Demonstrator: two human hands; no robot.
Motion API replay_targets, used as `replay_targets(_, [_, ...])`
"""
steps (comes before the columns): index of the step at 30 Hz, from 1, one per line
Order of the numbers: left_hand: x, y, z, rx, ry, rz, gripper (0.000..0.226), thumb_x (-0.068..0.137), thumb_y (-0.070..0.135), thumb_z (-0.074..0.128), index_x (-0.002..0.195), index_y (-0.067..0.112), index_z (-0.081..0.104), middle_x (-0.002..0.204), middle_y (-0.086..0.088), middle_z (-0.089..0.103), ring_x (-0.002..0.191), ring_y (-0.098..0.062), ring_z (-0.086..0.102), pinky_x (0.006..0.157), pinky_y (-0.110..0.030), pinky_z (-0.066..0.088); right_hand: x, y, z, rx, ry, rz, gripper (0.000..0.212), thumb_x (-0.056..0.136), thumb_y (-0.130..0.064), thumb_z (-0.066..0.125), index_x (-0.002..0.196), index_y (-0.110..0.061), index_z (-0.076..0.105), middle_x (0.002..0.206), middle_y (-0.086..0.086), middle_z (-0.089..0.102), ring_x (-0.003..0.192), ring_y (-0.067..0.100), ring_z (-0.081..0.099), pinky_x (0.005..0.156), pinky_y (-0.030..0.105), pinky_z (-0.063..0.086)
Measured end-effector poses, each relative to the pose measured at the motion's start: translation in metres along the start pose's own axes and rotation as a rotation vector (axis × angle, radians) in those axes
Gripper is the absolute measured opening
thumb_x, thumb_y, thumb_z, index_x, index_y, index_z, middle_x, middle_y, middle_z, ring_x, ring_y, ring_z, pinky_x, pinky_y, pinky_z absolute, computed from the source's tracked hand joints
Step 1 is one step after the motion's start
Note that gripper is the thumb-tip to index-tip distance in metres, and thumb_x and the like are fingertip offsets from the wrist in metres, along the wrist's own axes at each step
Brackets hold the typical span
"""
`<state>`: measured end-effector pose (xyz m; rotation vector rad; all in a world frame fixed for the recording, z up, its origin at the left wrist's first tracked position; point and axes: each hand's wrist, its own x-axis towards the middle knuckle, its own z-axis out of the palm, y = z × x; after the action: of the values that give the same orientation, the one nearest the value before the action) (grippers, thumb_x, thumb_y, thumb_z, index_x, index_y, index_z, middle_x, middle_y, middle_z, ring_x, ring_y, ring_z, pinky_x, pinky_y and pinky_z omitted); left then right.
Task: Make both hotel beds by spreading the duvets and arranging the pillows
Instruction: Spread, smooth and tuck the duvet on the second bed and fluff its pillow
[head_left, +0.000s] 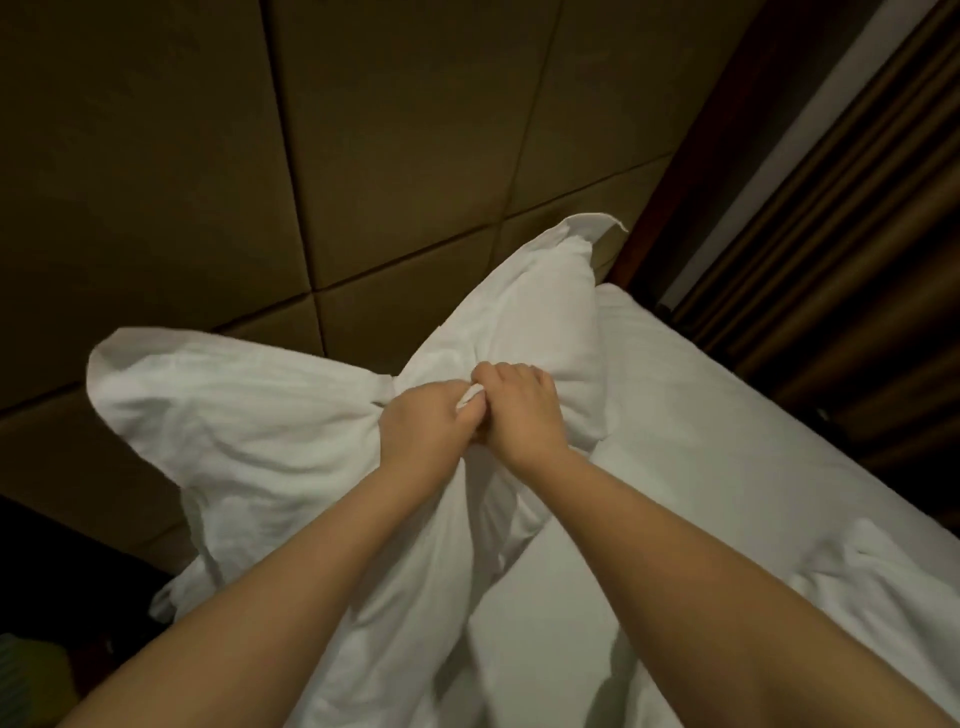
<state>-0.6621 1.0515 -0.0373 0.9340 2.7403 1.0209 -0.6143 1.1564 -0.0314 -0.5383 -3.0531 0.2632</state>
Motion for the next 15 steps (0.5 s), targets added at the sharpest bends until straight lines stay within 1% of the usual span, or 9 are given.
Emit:
replay_targets(1, [-0.002, 0.017, -0.005, -0.047, 0.029, 0.017, 0.041, 0.087, 0.045, 0.034, 0.052, 0.024, 0.038, 0.053, 0.006, 0.043, 0.06, -0.017, 0.046, 0.051, -0.03, 0.026, -0.006, 0.004, -0.017, 0.019, 0.046, 0.003, 0.019, 0.089, -0.032, 0.056, 0.105, -0.024, 0.051, 0.11, -0.001, 0.059, 0.11, 0.021, 0.049, 0.097, 0.032, 0.028])
replay_targets(2, [-0.004, 0.034, -0.011, -0.081, 0.061, 0.049, 0.041, 0.087, 0.044, 0.036, 0.051, 0.024, 0.036, 0.051, 0.007, 0.04, 0.057, -0.015, 0.043, 0.049, -0.027, 0.024, -0.014, 0.008, -0.035, 0.038, 0.077, 0.007, 0.006, 0.092, -0.028, 0.051, 0.097, -0.024, 0.051, 0.101, -0.001, 0.06, 0.101, 0.019, 0.049, 0.091, 0.031, 0.031])
replay_targets(3, [-0.007, 0.052, -0.018, -0.109, 0.094, 0.092, 0.039, 0.086, 0.043, 0.037, 0.051, 0.025, 0.035, 0.05, 0.007, 0.038, 0.054, -0.012, 0.041, 0.049, -0.025, 0.022, -0.023, 0.01, -0.056, 0.06, 0.104, 0.01, 0.007, 0.095, -0.025, 0.047, 0.095, -0.022, 0.053, 0.094, -0.001, 0.058, 0.095, 0.017, 0.047, 0.089, 0.031, 0.033])
replay_targets(5, [-0.012, 0.086, -0.038, -0.145, 0.166, 0.194, 0.036, 0.081, 0.04, 0.036, 0.049, 0.026, 0.032, 0.048, 0.009, 0.035, 0.049, -0.006, 0.035, 0.049, -0.023, 0.021, -0.04, 0.015, -0.094, 0.103, 0.16, 0.023, 0.017, 0.098, -0.023, 0.044, 0.1, -0.017, 0.06, 0.088, -0.002, 0.05, 0.089, 0.014, 0.042, 0.088, 0.031, 0.035])
replay_targets(6, [-0.015, 0.103, -0.051, -0.156, 0.195, 0.249, 0.036, 0.081, 0.04, 0.037, 0.048, 0.026, 0.03, 0.047, 0.01, 0.033, 0.047, -0.004, 0.033, 0.05, -0.025, 0.023, -0.049, 0.017, -0.113, 0.111, 0.195, 0.018, 0.019, 0.097, -0.022, 0.044, 0.1, -0.014, 0.062, 0.087, -0.001, 0.051, 0.089, 0.016, 0.044, 0.087, 0.032, 0.037])
replay_targets(8, [-0.022, 0.135, -0.074, -0.183, 0.24, 0.36, 0.04, 0.08, 0.046, 0.037, 0.047, 0.025, 0.025, 0.044, 0.01, 0.03, 0.046, -0.004, 0.031, 0.058, -0.029, 0.027, -0.066, 0.024, -0.15, 0.116, 0.269, -0.006, 0.019, 0.093, -0.02, 0.048, 0.094, -0.01, 0.065, 0.087, 0.005, 0.062, 0.09, 0.023, 0.054, 0.083, 0.036, 0.043])
replay_targets(11, [-0.039, 0.189, -0.11, -0.206, 0.343, 0.522, 0.042, 0.074, 0.054, 0.031, 0.048, 0.023, 0.02, 0.041, 0.007, 0.024, 0.043, -0.003, 0.029, 0.05, -0.018, 0.026, -0.102, 0.035, -0.211, 0.061, 0.392, -0.041, 0.018, 0.091, -0.023, 0.054, 0.093, -0.01, 0.066, 0.094, 0.011, 0.069, 0.092, 0.03, 0.058, 0.08, 0.039, 0.044])
replay_targets(13, [-0.064, 0.226, -0.132, -0.224, 0.408, 0.608, 0.045, 0.077, 0.053, 0.036, 0.048, 0.023, 0.02, 0.041, 0.006, 0.024, 0.042, -0.004, 0.029, 0.047, -0.017, 0.025, -0.139, 0.038, -0.253, -0.016, 0.476, -0.068, 0.02, 0.091, -0.027, 0.055, 0.098, -0.013, 0.066, 0.098, 0.011, 0.069, 0.094, 0.031, 0.058, 0.079, 0.038, 0.042])
replay_targets(15, [-0.098, 0.267, -0.151, -0.249, 0.466, 0.682, 0.048, 0.083, 0.046, 0.046, 0.048, 0.023, 0.023, 0.042, 0.007, 0.026, 0.043, -0.005, 0.03, 0.047, -0.018, 0.02, -0.186, 0.041, -0.294, -0.075, 0.572, -0.101, 0.021, 0.091, -0.032, 0.057, 0.1, -0.017, 0.068, 0.1, 0.01, 0.07, 0.095, 0.031, 0.059, 0.078, 0.037, 0.042])
